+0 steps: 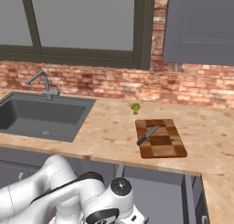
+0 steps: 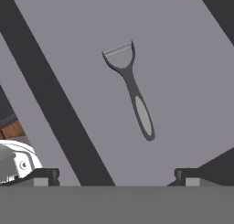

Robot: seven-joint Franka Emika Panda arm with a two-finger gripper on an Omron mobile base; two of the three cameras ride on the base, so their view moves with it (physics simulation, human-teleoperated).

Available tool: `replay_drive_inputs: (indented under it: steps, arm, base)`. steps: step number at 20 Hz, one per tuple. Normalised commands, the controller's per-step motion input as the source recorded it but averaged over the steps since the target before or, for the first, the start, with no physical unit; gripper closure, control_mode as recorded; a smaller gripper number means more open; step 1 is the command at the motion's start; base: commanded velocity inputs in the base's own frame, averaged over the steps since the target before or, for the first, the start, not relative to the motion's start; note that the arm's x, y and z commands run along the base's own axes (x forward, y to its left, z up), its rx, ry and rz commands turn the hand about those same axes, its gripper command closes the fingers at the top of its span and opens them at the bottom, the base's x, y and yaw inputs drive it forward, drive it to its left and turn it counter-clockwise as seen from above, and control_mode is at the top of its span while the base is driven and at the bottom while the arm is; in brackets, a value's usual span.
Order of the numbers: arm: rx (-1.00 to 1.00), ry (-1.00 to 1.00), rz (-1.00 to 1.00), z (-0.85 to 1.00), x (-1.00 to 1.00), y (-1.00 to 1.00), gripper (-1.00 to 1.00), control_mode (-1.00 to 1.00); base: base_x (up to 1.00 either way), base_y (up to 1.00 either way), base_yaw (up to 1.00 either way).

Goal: Open the drawer on the right and place the cutting tools on the cutting board.

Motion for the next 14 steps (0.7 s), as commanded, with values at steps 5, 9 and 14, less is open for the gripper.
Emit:
replay_drive_inputs:
  steps: [5, 9, 14]
  arm:
    - [0.00, 0.00, 0.00, -0.25, 0.27, -0.17, -1.00, -1.00]
    - [0.00, 0.00, 0.00, -0.30, 0.21, -0.23, -1.00, -1.00]
    - [0.00, 0.00, 0.00, -0.41, 0.05, -0.16, -1.00, -1.00]
  base:
    - [0.00, 0.00, 0.00]
    - [0.00, 0.00, 0.00]
    - [0.00, 0.00, 0.00]
